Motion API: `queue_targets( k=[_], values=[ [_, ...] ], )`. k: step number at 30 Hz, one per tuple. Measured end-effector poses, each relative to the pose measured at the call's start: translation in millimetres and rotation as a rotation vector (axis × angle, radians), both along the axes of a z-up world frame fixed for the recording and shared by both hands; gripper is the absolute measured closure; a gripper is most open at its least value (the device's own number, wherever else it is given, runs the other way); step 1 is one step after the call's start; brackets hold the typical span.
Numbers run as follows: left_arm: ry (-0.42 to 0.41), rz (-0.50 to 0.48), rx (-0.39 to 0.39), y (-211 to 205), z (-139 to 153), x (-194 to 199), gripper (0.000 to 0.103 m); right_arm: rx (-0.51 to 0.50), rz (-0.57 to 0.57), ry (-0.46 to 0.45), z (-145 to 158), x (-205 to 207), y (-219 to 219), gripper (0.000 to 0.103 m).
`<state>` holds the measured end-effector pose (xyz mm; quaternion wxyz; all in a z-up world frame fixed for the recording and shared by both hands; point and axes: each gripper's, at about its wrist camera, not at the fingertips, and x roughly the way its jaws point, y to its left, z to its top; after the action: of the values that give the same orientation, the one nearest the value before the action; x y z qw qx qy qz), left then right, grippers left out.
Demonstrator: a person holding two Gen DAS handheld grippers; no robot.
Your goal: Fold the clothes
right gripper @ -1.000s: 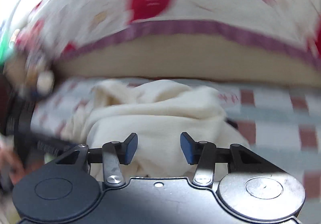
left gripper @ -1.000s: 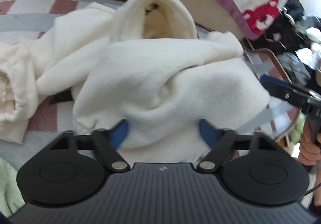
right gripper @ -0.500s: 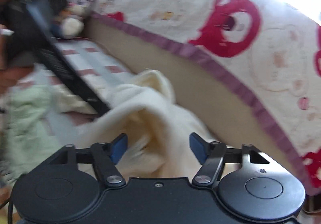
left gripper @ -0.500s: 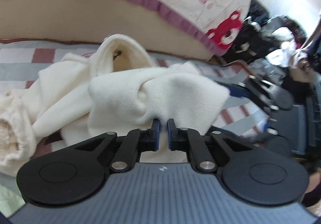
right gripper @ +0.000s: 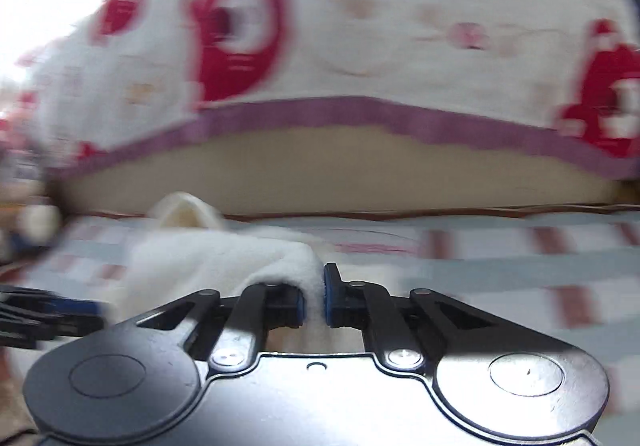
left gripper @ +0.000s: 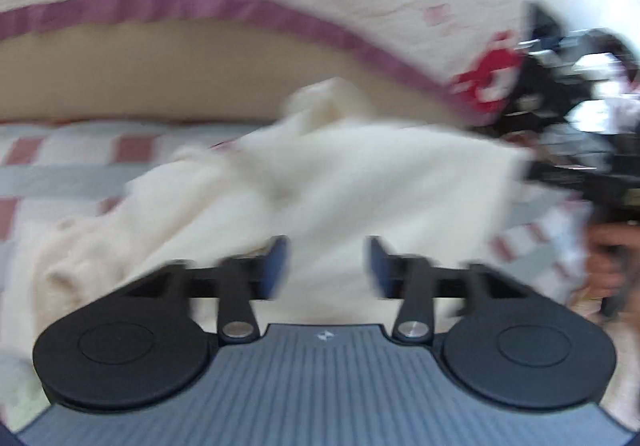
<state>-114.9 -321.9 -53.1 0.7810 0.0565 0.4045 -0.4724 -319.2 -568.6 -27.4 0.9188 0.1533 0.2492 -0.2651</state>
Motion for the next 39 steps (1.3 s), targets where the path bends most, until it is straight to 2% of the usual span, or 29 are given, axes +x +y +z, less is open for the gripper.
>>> queue_targets(
  k=[2, 5, 9, 14, 17, 18, 19, 21, 23, 25, 26, 28, 30, 31, 34, 39],
  values=[
    [0.032, 0.046, 0.045, 2, -10, 10, 0.046, -0.019, -0.124, 0.04, 2, -17, -21, 0.094],
    [0.074, 0.063, 0.063, 6, -17, 17, 0.046, 0.065, -0.235, 0.03, -3, -35, -59, 0.094],
    [-0.025, 0.027, 0.095, -2, -11, 12, 0.046, 0.063, -0.338, 0.037, -10, -36, -77, 0.095],
    [-0.197, -0.041, 0.155, -18, -4, 6, 0.036, 0.004, -0.361, 0.159, -29, -20, -75, 0.094],
    [-0.258, -0.116, 0.203, -35, -5, 10, 0.022, 0.019, -0.367, 0.189, -37, -21, -73, 0.094],
    [-0.263, -0.146, 0.22, -43, -11, 14, 0.01, 0.034, -0.363, 0.19, -38, -22, -73, 0.094],
    [-0.264, -0.172, 0.25, -53, -20, 19, 0.003, 0.048, -0.359, 0.191, -40, -22, -73, 0.093],
    [-0.286, -0.136, 0.332, -71, -44, 30, 0.005, 0.118, -0.343, 0.16, -43, -28, -75, 0.091],
    [-0.241, -0.112, 0.355, -79, -63, 39, 0.007, 0.25, -0.327, 0.082, -49, -39, -82, 0.089],
    [-0.169, -0.105, 0.322, -77, -71, 42, 0.019, 0.368, -0.308, 0.022, -56, -47, -87, 0.089],
    [-0.165, -0.115, 0.317, -78, -72, 40, 0.025, 0.401, -0.296, 0.017, -60, -47, -88, 0.089],
    [-0.194, -0.144, 0.33, -80, -73, 34, 0.067, 0.413, -0.287, 0.04, -65, -43, -88, 0.089],
    [-0.265, -0.164, 0.38, -83, -76, 26, 0.099, 0.415, -0.284, 0.065, -68, -39, -88, 0.089],
    [-0.296, -0.16, 0.397, -83, -76, 23, 0.099, 0.414, -0.286, 0.073, -69, -37, -88, 0.089],
    [-0.322, -0.133, 0.37, -78, -67, 20, 0.099, 0.416, -0.298, 0.088, -71, -36, -90, 0.089],
    [-0.315, -0.101, 0.352, -75, -61, 21, 0.099, 0.42, -0.335, 0.067, -68, -44, -92, 0.089]
  ],
)
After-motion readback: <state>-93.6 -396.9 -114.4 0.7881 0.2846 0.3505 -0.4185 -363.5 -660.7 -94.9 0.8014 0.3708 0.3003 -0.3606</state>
